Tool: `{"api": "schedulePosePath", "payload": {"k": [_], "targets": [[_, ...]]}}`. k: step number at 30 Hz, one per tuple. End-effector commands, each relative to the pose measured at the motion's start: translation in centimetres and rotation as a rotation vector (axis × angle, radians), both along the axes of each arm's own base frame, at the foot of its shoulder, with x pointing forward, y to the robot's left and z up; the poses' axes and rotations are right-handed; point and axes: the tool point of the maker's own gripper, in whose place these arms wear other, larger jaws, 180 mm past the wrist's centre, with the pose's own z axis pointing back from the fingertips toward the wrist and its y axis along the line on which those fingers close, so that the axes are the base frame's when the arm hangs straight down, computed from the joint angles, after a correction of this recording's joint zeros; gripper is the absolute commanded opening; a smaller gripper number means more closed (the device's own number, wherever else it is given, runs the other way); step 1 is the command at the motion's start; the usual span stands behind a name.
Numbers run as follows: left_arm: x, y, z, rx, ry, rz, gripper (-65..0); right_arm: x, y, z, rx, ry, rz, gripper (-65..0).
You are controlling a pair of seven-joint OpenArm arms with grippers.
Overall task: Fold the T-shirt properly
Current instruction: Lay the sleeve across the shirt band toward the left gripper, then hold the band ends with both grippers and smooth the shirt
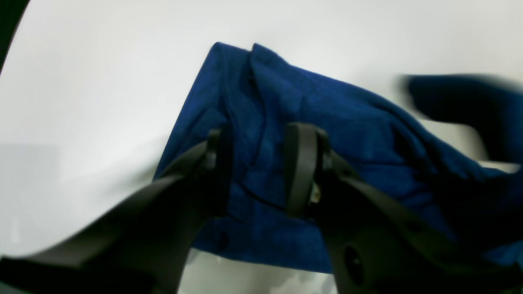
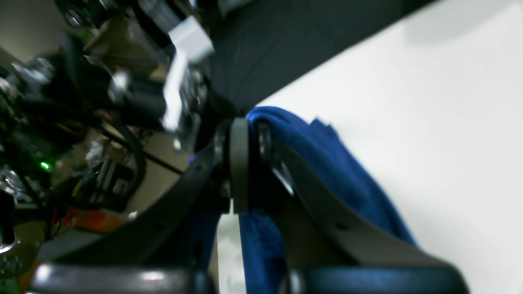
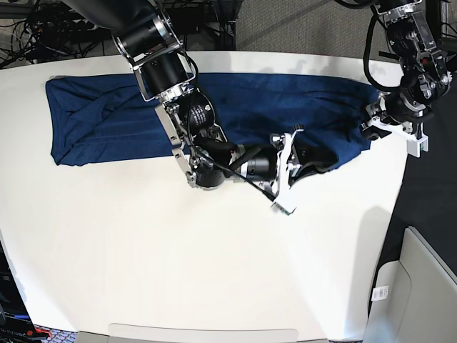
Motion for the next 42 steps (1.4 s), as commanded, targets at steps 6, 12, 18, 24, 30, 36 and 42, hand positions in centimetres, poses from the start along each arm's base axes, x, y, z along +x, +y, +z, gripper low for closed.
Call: {"api": "schedulePosePath", "payload": {"k": [6, 12, 18, 24, 30, 36, 42], "targets": [[0.1, 0.6, 0.8, 0.017, -0.025, 0.002, -44.1, -1.3, 1.6, -2.2, -0.024, 0.073, 0.057, -63.9], [-0.2, 0.6, 0.6, 0.019, -0.019, 0.002, -44.1, -1.9, 1.1, -4.3, -0.092, 0.082, 0.074, -47.6], [-0.2, 0.7, 0.6, 0.021, -0.017, 0.003, -44.0, -1.8, -0.2, -3.4, -0.126, 0.011, 0.094, -39.2], [-0.3, 1.0, 0.7, 0.031, -0.009, -0.005, -43.4, 0.0, -5.7, 0.1, -0.121, -0.175, -0.002, -39.2], [-0.1, 2.0, 1.2, 0.071, -0.003, -0.025, -33.0, 2.1, -14.9, -2.3, -0.173, -0.112, -0.247, -39.2], [-0.2, 1.0, 0.3, 0.077, 0.031, -0.102, -32.4, 2.2, -23.5, -4.1, -0.243, -0.067, -0.459, -39.2], [-0.1, 0.5, -1.3, 0.073, 0.075, -0.209, -32.6, 0.4, -25.8, -3.2, -0.222, -0.064, -0.475, -39.2]]}}
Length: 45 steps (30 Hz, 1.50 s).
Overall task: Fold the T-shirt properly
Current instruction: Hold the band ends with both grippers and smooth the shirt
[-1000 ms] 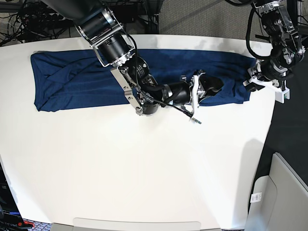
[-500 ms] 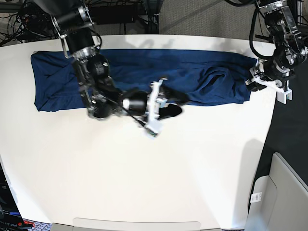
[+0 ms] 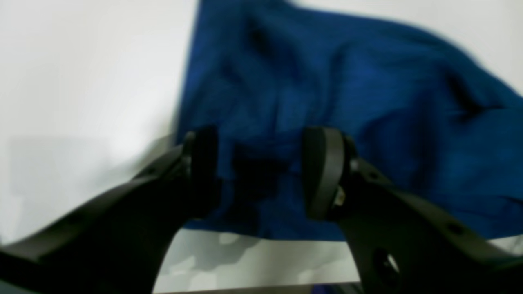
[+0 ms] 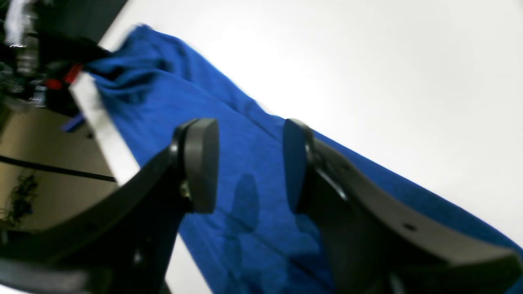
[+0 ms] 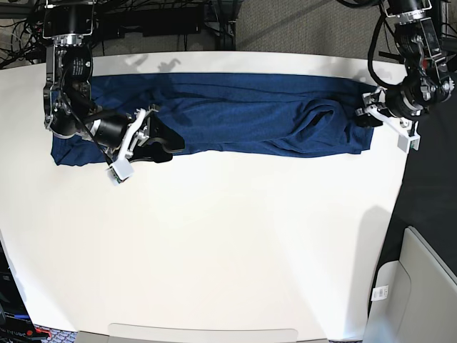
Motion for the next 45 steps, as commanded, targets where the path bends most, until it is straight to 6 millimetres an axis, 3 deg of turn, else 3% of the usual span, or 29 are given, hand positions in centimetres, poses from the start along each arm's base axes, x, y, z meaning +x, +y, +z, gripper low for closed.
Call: {"api": "schedulePosePath", "payload": {"k": [1, 9, 17, 24, 34, 42, 45], "targets": [[1.0, 0.4, 1.0, 0.007, -0.038, -0.009, -32.6, 0.4, -0.1, 1.7, 0.031, -0.051, -0.002, -39.2], [0.3, 0.5, -0.4, -0.021, 0.003, 0.012, -32.6, -0.8, -1.6, 2.2, 0.016, -0.065, -0.035, -39.2], [0.2, -2.2, -1.6, -0.042, 0.033, -0.062, -32.7, -0.9, -1.7, 2.2, 0.016, -0.062, -0.037, -39.2], [-1.2, -2.5, -4.1, -0.092, 0.108, -0.024, -32.7, -0.9, -1.7, 2.2, 0.016, -0.062, -0.037, -39.2], [2.1, -0.8, 0.8, 0.023, -0.033, -0.079, -32.8, -0.9, -1.7, 2.2, 0.016, -0.062, -0.037, -39.2], [3.6, 0.2, 1.9, 0.051, -0.093, -0.065, -32.8, -0.9, -1.7, 2.2, 0.016, -0.062, -0.037, -39.2], [3.6, 0.5, 1.3, 0.046, -0.096, -0.048, -32.8, -0.9, -1.7, 2.2, 0.016, -0.062, -0.037, -39.2]]}}
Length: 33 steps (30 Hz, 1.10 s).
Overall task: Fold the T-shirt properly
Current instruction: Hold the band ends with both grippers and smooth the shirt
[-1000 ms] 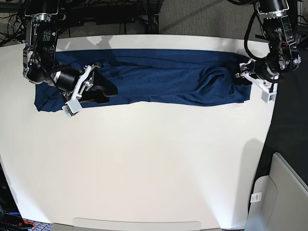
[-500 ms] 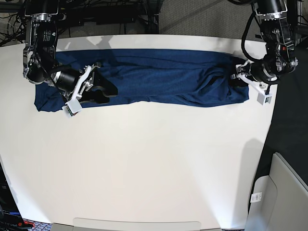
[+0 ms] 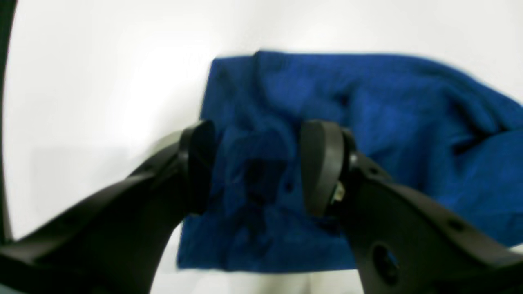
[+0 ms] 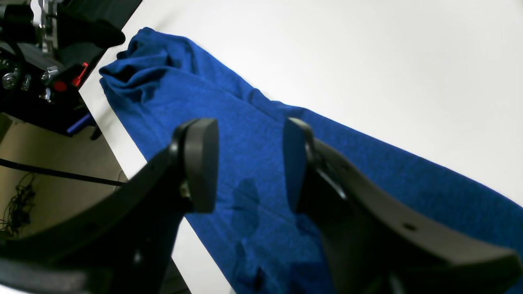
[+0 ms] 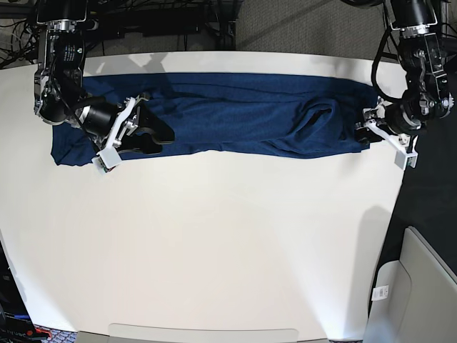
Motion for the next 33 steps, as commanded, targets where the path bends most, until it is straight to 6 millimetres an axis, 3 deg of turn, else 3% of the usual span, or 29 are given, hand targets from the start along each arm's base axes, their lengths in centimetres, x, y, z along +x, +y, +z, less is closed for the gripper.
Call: {"api": "schedulePosePath", "payload": {"k": [1, 7, 13, 19, 26, 33], "targets": [[0.4, 0.7, 0.4, 0.012, -0.014, 0.008, -32.8, 0.7, 0.0, 1.7, 0.028, -0.057, 0.001, -39.2], [-0.5, 1.7, -2.0, -0.015, 0.048, 0.058, -32.8, 0.7, 0.0, 1.7, 0.028, -0.057, 0.001, -39.2], [-0.2, 2.0, -2.2, -0.01, 0.02, 0.072, -32.8, 0.7, 0.0, 1.7, 0.029, -0.057, 0.001, -39.2], [-1.2, 2.1, -2.7, -0.009, 0.042, 0.077, -32.8, 0.8, 0.1, 1.8, 0.031, -0.06, 0.001, -39.2], [-2.6, 1.0, -3.5, -0.04, 0.122, 0.047, -32.8, 0.9, 0.1, 1.9, 0.031, -0.063, 0.001, -39.2], [-2.0, -1.4, -2.5, -0.202, 0.085, 0.044, -32.8, 0.9, 0.0, 2.0, 0.029, -0.065, 0.001, -39.2]]}}
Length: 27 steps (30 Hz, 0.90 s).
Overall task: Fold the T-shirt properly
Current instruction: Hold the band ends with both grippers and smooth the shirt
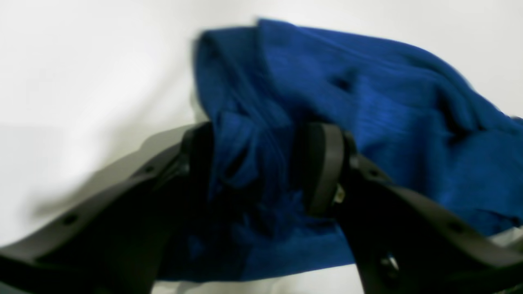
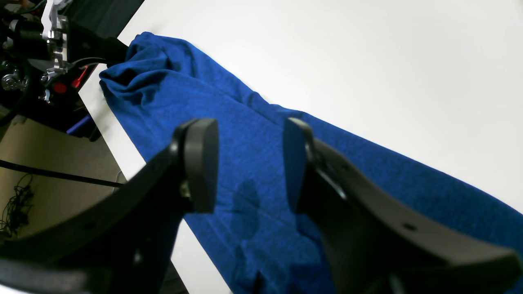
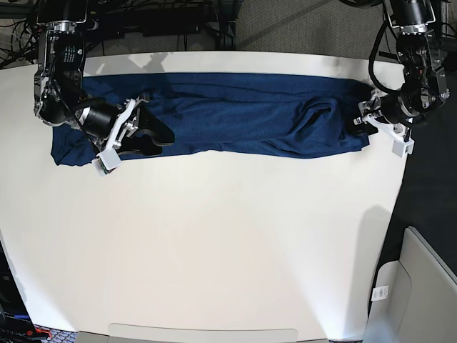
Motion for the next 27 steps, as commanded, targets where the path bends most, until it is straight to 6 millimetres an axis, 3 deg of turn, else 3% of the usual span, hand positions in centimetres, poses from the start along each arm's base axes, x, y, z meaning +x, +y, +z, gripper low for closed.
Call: {"api": "schedulePosePath", "payload": {"k": [1, 5, 10, 16, 17, 21, 24, 27], "targets": [[-0.3, -0.2, 0.3, -0.019, 0.018, -0.017, -32.8, 0.7, 0.0, 1.7, 0.028, -0.056, 0.001, -39.2], [-0.5, -1.1, 0.5, -0.069, 0.027, -0.029, -33.0, 0.7, 0.0, 1.7, 0.028, -0.057, 0.001, -39.2], [-0.2, -1.8, 0.8, -0.106, 0.015, -0.033, -40.8, 0.7, 0.0, 1.8, 0.029, -0.058, 0.0, -39.2], [0.2, -1.7, 1.2, -0.112, -0.001, -0.027, -61.8, 0.7, 0.0, 1.8, 0.03, -0.059, 0.0, -39.2], [0.4, -1.8, 1.7, -0.117, -0.017, -0.033, -65.0, 0.7, 0.0, 1.8, 0.03, -0.059, 0.0, -39.2], [1.7, -1.8, 5.1, -0.094, -0.126, -0.046, -64.9, 0.8, -0.2, 1.8, 0.028, -0.061, -0.005, -39.2], [1.9, -1.9, 7.3, -0.071, -0.175, -0.069, -64.9, 1.0, -1.5, 1.8, 0.022, -0.063, -0.045, -39.2], [1.6, -3.4, 9.1, -0.106, -0.214, -0.103, -64.9, 1.0, -3.9, 1.7, -0.012, -0.06, -0.098, -39.2]]}}
